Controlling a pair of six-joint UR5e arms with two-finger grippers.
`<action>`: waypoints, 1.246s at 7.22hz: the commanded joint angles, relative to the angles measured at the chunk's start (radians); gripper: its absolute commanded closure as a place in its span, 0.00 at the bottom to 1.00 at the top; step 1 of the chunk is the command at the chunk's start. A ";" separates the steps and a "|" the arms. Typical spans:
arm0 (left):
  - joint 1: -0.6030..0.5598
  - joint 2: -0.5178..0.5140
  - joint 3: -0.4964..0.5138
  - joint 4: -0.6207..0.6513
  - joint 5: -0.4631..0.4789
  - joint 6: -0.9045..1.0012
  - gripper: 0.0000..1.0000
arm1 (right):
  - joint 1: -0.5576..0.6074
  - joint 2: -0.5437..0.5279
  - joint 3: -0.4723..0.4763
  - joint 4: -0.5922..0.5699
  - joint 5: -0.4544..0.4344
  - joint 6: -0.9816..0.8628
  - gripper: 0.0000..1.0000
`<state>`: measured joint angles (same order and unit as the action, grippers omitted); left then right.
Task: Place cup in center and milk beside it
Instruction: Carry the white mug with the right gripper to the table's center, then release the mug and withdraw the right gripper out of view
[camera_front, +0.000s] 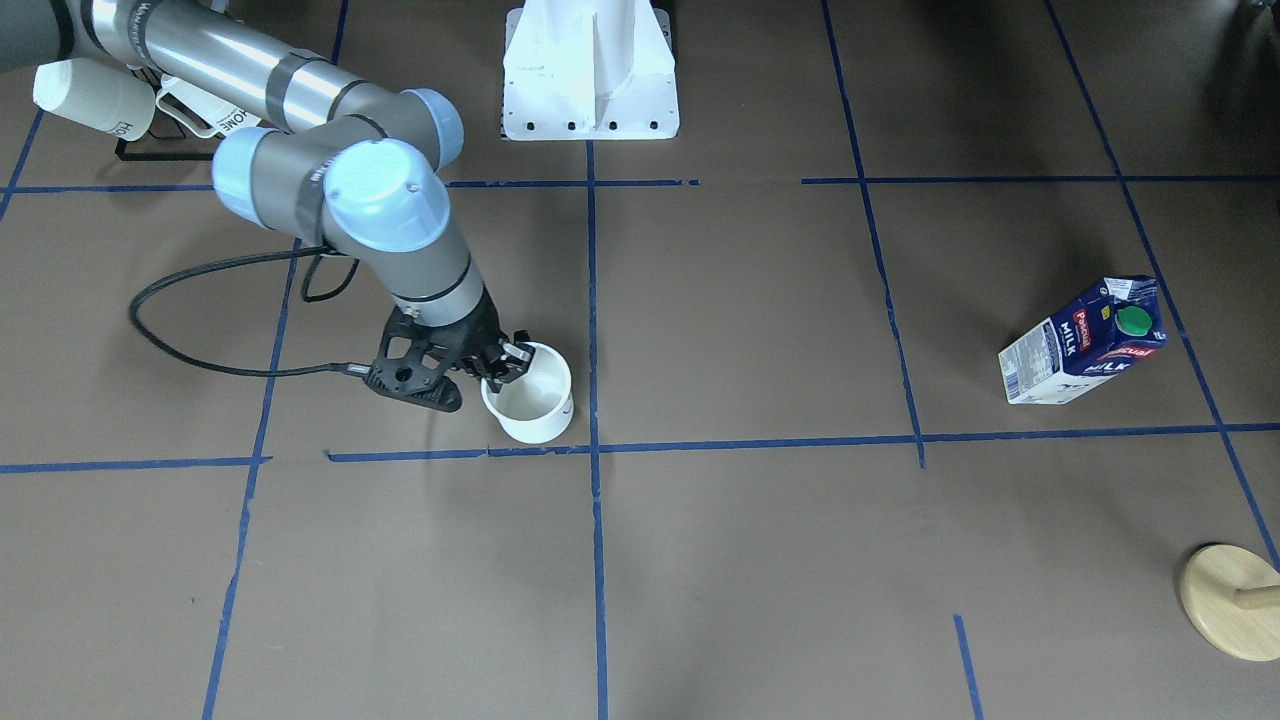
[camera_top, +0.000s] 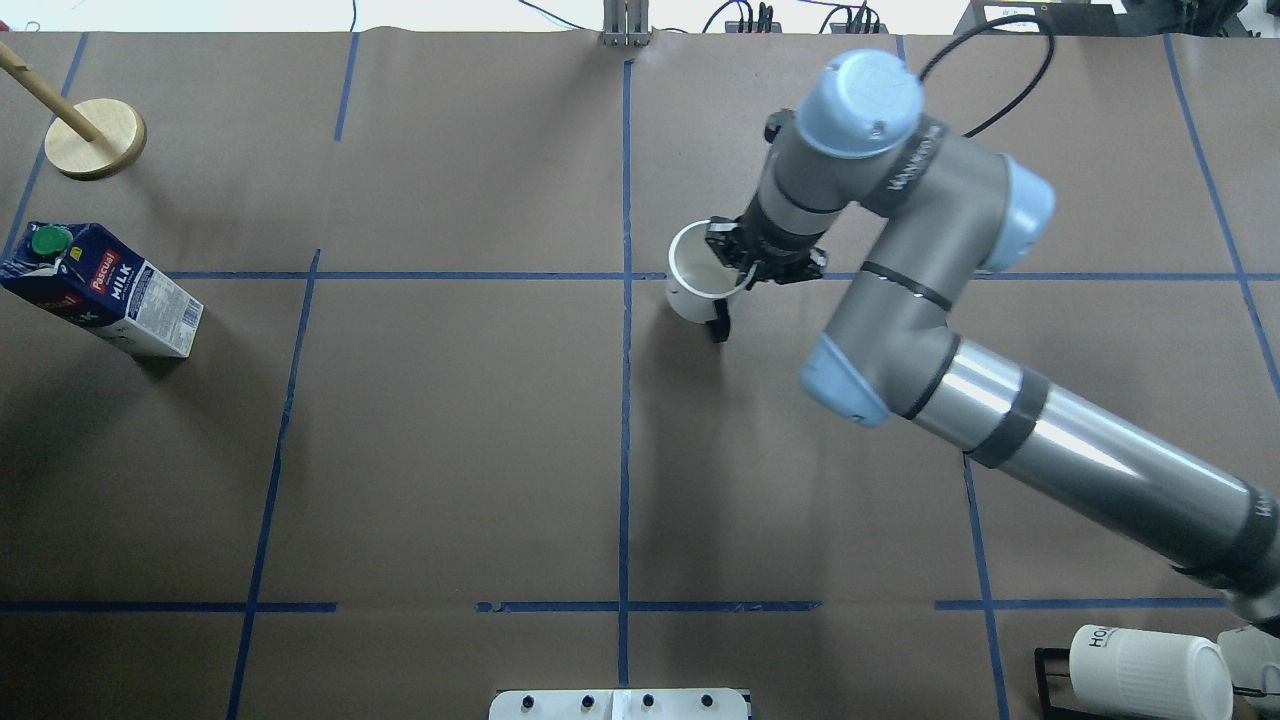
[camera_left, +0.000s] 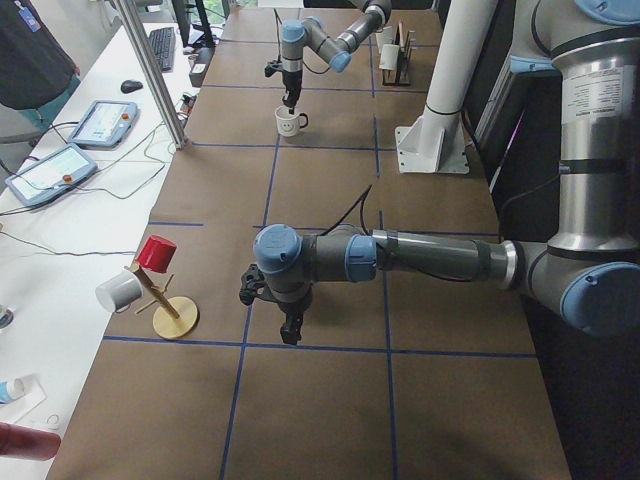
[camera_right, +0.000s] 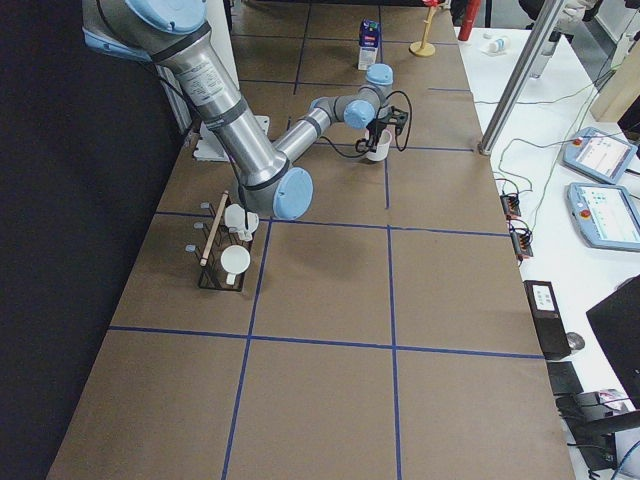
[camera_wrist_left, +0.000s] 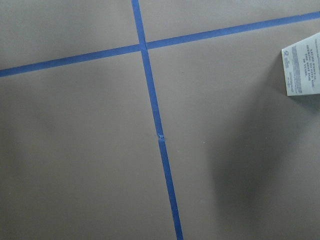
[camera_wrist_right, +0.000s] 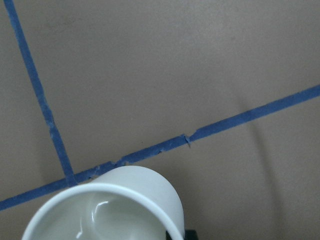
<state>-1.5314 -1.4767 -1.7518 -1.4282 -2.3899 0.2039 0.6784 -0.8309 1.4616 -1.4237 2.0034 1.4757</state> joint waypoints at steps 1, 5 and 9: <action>0.004 0.000 0.000 0.000 0.000 -0.001 0.00 | -0.042 0.013 -0.012 -0.006 -0.037 0.072 0.92; 0.004 0.001 0.002 0.000 0.000 -0.001 0.00 | -0.051 0.024 -0.007 -0.008 -0.064 0.095 0.00; 0.004 0.000 -0.015 0.003 0.005 0.000 0.00 | 0.105 0.013 0.253 -0.407 0.024 -0.250 0.00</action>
<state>-1.5278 -1.4770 -1.7607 -1.4274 -2.3870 0.2035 0.7053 -0.8137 1.6101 -1.6371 1.9772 1.4048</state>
